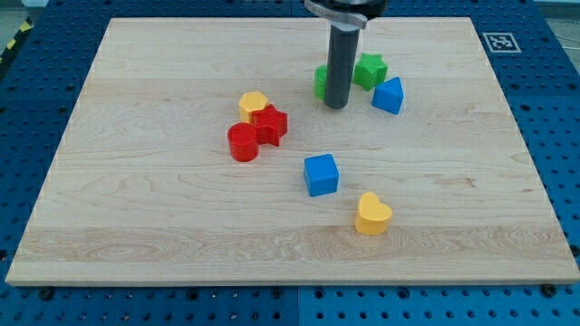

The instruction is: Move the green circle to the left of the green star

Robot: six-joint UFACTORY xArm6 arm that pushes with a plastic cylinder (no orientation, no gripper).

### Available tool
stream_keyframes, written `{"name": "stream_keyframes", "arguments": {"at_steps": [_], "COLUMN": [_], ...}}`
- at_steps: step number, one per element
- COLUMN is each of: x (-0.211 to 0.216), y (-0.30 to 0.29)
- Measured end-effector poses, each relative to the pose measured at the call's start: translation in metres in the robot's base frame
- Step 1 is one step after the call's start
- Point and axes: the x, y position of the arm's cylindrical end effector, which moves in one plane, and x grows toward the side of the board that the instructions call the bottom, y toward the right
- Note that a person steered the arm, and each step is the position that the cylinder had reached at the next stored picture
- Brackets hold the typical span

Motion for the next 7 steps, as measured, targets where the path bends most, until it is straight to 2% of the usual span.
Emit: {"name": "stream_keyframes", "arguments": {"at_steps": [1, 2, 3, 4, 6, 7], "x": [-0.004, 0.005, -0.005, -0.033, -0.034, -0.017], "y": [-0.003, -0.023, -0.051, -0.030, -0.017, -0.019]}}
